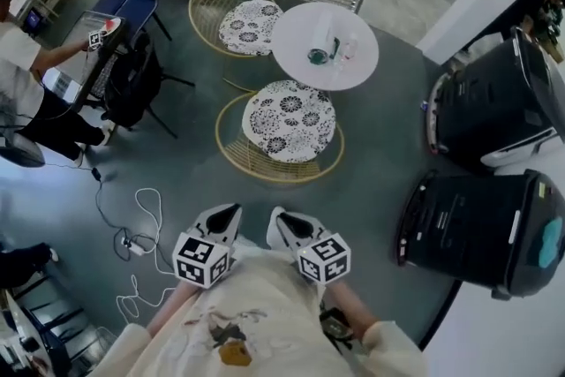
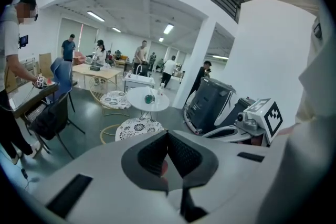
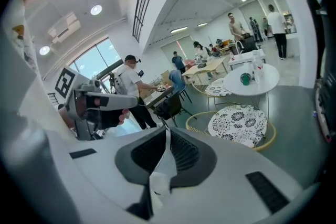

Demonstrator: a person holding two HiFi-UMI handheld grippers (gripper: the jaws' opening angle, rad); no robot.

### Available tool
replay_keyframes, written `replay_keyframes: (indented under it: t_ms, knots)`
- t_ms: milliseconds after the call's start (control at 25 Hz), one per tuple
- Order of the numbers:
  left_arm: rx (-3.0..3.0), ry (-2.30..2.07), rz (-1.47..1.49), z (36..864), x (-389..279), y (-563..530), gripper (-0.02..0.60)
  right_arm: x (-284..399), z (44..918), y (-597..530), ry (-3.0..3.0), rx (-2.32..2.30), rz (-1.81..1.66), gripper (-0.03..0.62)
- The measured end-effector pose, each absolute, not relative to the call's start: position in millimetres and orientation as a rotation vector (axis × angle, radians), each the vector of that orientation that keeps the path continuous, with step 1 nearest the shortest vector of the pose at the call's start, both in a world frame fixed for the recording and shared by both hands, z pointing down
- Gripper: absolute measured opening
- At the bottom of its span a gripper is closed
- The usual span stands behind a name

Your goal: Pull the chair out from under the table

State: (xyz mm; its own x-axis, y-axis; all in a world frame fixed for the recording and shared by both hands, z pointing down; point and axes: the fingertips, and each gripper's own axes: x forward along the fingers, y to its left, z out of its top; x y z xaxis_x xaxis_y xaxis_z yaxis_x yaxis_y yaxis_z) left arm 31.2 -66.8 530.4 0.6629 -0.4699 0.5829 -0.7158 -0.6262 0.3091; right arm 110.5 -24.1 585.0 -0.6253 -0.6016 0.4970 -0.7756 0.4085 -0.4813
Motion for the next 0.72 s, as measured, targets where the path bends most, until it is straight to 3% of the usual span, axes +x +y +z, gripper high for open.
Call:
replay_keyframes:
  t_ms: [120,240,320,720]
  knots:
    - [2.283,-0.959,0.596,538.3,24.7,-89.8,0.002,93.4,617.7,-47.8,-2.388,1.055,0.934,0.014]
    - [2.268,-0.968,0.585,535.9,20.0,-106.6,0.002,79.6,636.0,-69.6,-2.376,0.959,0.976,0.102]
    - [2.256,-0.979,0.58,535.5,15.2,-115.3,0.002,78.6,643.9,-91.8,-2.366,0.957,0.913,0.121]
    - [2.23,-1.046,0.582,536.9,-16.0,-141.8,0.002,96.0,765.2,-127.9,-2.105,0.787,0.618,0.153]
